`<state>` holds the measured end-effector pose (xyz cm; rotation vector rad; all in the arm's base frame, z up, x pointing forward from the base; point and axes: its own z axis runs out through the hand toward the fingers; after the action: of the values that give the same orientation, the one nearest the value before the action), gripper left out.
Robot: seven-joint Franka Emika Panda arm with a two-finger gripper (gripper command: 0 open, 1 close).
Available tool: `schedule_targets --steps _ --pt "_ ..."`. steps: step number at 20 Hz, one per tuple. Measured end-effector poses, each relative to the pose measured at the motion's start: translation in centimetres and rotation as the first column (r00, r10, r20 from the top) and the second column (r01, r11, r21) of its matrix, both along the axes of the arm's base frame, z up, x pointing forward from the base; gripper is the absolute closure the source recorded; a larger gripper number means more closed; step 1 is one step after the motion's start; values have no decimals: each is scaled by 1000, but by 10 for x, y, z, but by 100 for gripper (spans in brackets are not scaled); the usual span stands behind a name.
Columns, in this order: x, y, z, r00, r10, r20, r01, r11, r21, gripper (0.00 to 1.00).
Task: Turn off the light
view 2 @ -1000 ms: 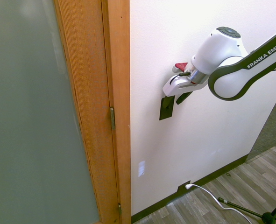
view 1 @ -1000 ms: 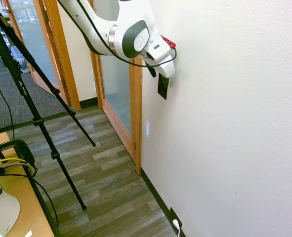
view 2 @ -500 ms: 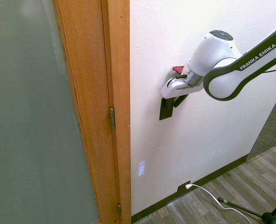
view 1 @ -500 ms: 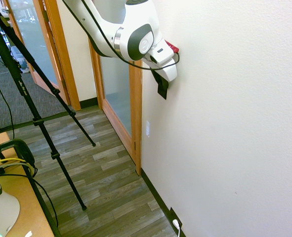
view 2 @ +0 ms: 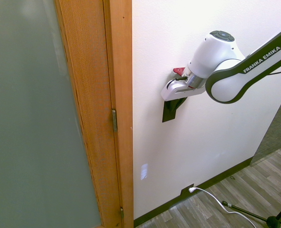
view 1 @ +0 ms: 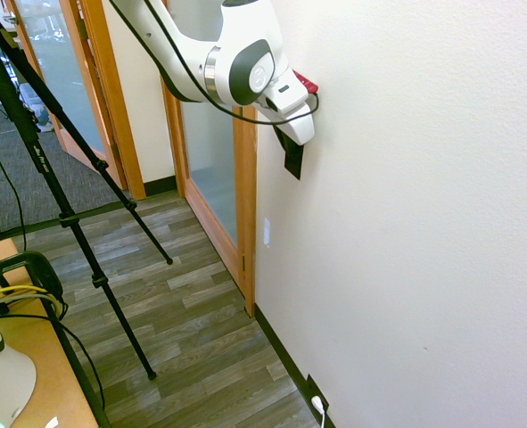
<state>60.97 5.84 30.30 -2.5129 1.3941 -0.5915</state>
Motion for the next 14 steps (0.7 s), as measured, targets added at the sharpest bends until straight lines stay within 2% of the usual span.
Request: schedule_targets --steps 9,14 --pt "3 0 -2 1000 -8 -25 7 1000 -10 100" --pt "6 2 -18 999 -2 -44 1 1000 -13 100"
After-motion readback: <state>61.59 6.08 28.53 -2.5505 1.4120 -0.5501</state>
